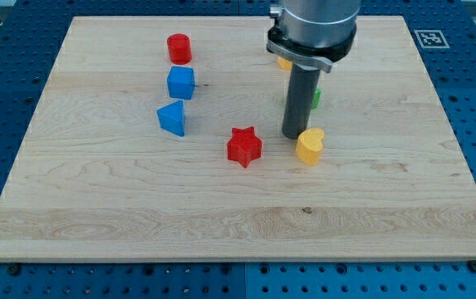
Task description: Move yellow heart towards up
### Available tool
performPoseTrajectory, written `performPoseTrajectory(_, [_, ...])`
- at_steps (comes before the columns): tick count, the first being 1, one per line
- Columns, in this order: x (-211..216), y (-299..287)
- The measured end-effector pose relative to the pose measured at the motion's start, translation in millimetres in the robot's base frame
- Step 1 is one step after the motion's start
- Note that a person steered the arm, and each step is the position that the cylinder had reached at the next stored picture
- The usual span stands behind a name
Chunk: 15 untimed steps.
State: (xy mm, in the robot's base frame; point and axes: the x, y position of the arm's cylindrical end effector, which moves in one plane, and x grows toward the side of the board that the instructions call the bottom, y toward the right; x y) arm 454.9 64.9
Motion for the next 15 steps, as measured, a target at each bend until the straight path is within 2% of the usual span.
performPoseTrajectory(1, [4, -21])
performPoseTrajectory(3, [54, -67])
performPoseTrajectory(4, [68, -63])
performPoseTrajectory(6, [39, -52])
performPoseTrajectory(9, [46, 19])
performPoseTrajectory(13, [56, 17])
performPoseTrajectory(14, [44, 42])
performPoseTrajectory(15, [13, 59])
